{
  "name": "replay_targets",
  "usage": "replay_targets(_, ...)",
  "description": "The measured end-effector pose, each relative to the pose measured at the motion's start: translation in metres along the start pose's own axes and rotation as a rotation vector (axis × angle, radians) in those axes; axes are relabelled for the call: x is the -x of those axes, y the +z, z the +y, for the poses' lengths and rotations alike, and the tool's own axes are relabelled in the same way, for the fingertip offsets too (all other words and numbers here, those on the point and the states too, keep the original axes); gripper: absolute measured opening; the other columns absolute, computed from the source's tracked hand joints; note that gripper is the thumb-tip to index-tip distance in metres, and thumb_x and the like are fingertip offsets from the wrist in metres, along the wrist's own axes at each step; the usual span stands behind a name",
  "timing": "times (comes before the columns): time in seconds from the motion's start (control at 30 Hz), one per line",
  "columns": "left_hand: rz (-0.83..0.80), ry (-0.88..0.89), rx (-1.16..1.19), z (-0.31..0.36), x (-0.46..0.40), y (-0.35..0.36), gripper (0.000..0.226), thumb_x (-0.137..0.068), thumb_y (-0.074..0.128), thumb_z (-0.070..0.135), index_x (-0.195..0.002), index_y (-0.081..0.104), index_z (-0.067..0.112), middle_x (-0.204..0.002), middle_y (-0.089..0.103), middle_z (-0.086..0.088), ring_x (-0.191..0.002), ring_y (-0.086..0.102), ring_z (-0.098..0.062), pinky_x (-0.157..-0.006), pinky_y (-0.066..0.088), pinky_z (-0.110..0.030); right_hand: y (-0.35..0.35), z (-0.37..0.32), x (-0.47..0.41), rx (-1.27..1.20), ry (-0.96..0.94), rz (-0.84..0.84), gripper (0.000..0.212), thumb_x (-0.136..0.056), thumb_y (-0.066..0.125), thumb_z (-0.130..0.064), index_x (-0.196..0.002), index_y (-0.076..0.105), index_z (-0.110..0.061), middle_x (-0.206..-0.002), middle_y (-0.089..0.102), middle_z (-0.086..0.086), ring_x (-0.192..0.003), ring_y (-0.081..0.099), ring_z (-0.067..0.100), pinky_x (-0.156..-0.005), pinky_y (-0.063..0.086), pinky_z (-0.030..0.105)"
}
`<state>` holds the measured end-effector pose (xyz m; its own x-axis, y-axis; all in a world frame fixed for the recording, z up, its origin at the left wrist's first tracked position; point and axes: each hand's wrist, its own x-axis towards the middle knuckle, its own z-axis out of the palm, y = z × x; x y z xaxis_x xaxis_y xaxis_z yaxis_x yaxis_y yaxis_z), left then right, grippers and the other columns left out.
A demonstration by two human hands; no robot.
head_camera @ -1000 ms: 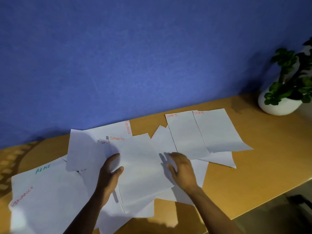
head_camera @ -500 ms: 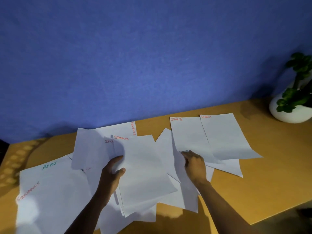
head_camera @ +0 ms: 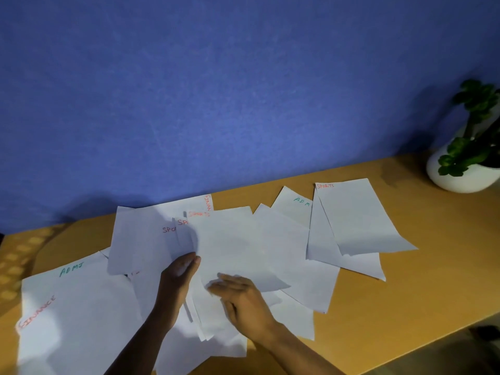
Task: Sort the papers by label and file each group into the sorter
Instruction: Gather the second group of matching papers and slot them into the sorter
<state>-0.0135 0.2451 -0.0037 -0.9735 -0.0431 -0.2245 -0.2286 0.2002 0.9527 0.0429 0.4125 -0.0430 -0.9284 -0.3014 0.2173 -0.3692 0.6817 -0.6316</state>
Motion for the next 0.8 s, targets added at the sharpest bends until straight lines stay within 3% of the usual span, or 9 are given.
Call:
replay_targets(0.13, 0.049, 0.092, -0.195, 0.003, 0.005, 0.0, 0.038, -0.081, 0.074, 0.008, -0.113, 0.058, 0.02, -0.111, 0.06, 0.011, -0.097, 0.057, -0.008, -0.092, 0.045, -0.027, 0.001, -0.002, -0.001, -0.147, -0.037, -0.104, 0.031, -0.1, 0.05, -0.02, -0.128, 0.063, -0.02, -0.137, 0.059, -0.004, -0.134, 0.045, 0.009, -0.115, 0.03, 0.025)
replay_targets(0.2, 0.052, 0.147, -0.294, -0.001, 0.003, -0.003, 0.046, -0.079, 0.076, 0.008, -0.12, 0.058, 0.014, -0.118, 0.055, 0.008, -0.104, 0.05, -0.008, -0.095, 0.04, -0.023, -0.005, -0.001, -0.002, -0.233, 0.057, -0.162, 0.037, -0.1, 0.05, -0.04, -0.135, 0.054, -0.03, -0.144, 0.049, -0.013, -0.135, 0.035, -0.002, -0.115, 0.027, 0.019)
replay_targets(0.27, 0.035, 0.14, -0.279, -0.003, 0.001, -0.004, 0.046, -0.079, 0.076, 0.004, -0.122, 0.059, 0.009, -0.118, 0.056, 0.007, -0.103, 0.051, -0.006, -0.091, 0.041, -0.015, -0.019, 0.007, -0.007, -0.261, 0.117, -0.104, 0.044, -0.096, 0.053, -0.051, -0.136, 0.052, -0.032, -0.141, 0.051, -0.016, -0.131, 0.037, -0.006, -0.112, 0.032, 0.018)
replay_targets(0.4, 0.054, 0.077, -0.216, -0.007, -0.002, -0.001, 0.044, -0.079, 0.074, -0.001, -0.12, 0.061, 0.006, -0.117, 0.057, 0.006, -0.106, 0.052, -0.013, -0.093, 0.044, -0.028, -0.06, 0.045, -0.009, -0.095, 0.118, 0.27, 0.034, -0.099, 0.052, -0.035, -0.123, 0.066, -0.014, -0.122, 0.067, 0.005, -0.116, 0.057, 0.015, -0.1, 0.044, 0.029)
replay_targets(0.5, 0.046, 0.078, -0.2, -0.009, -0.004, 0.0, 0.044, -0.079, 0.074, -0.002, -0.12, 0.061, 0.007, -0.115, 0.058, 0.005, -0.105, 0.053, -0.013, -0.094, 0.047, -0.032, -0.092, 0.09, 0.004, 0.142, 0.483, 0.429, 0.033, -0.086, 0.062, -0.005, -0.118, 0.067, -0.007, -0.12, 0.065, 0.02, -0.115, 0.056, 0.036, -0.099, 0.044, 0.04)
replay_targets(0.63, 0.038, 0.066, -0.185, -0.013, -0.006, -0.001, 0.044, -0.08, 0.073, -0.002, -0.121, 0.061, 0.008, -0.116, 0.06, 0.003, -0.107, 0.053, -0.013, -0.093, 0.046, -0.031, -0.122, 0.137, 0.034, 0.437, 0.755, 0.396, 0.053, -0.064, 0.07, 0.007, -0.116, 0.064, 0.0, -0.122, 0.06, 0.027, -0.12, 0.05, 0.048, -0.095, 0.044, 0.054)
replay_targets(0.8, 0.03, 0.04, -0.178, -0.019, -0.008, -0.001, 0.045, -0.081, 0.073, 0.0, -0.123, 0.061, 0.011, -0.12, 0.059, 0.003, -0.11, 0.053, -0.015, -0.095, 0.046, -0.032, -0.145, 0.167, 0.056, 0.532, 0.971, 0.167, 0.058, -0.072, 0.071, -0.002, -0.128, 0.056, -0.006, -0.133, 0.055, 0.019, -0.133, 0.038, 0.039, -0.101, 0.038, 0.048)
